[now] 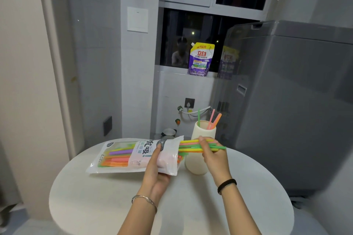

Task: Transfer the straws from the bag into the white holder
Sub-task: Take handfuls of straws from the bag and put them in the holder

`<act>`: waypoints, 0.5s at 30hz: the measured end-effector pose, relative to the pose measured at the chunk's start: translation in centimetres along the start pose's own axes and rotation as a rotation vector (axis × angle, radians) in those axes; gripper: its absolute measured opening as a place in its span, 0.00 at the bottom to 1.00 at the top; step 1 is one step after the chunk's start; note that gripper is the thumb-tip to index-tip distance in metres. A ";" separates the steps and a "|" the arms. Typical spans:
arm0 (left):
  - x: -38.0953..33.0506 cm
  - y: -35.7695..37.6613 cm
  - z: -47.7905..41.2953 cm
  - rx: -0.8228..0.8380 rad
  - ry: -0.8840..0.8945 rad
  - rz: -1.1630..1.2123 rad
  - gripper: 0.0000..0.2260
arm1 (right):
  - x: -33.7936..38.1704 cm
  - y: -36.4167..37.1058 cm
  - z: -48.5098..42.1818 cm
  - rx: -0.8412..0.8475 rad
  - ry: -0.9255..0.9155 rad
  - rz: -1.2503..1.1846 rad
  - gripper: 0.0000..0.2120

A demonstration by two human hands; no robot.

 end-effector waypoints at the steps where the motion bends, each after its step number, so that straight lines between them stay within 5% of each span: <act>1: -0.3 -0.1 0.0 -0.012 0.011 0.017 0.05 | 0.0 -0.7 -0.2 -0.046 0.012 -0.030 0.10; 7: -1.6 -0.8 -0.1 -0.069 0.066 0.080 0.03 | -0.1 -3.8 -0.4 -0.252 0.059 -0.307 0.11; 15: 0.4 -0.5 -0.2 -0.037 0.010 0.020 0.04 | 0.3 0.0 0.1 -0.001 -0.033 -0.066 0.09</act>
Point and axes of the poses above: each hand's wrist, its own z-axis away from the middle knuckle, its own y-axis out of the palm, x = y × z, the point moved 8 cm from there along -z, towards the middle knuckle, and after that the axes turned 11 degrees about z, right-handed, at the moved point
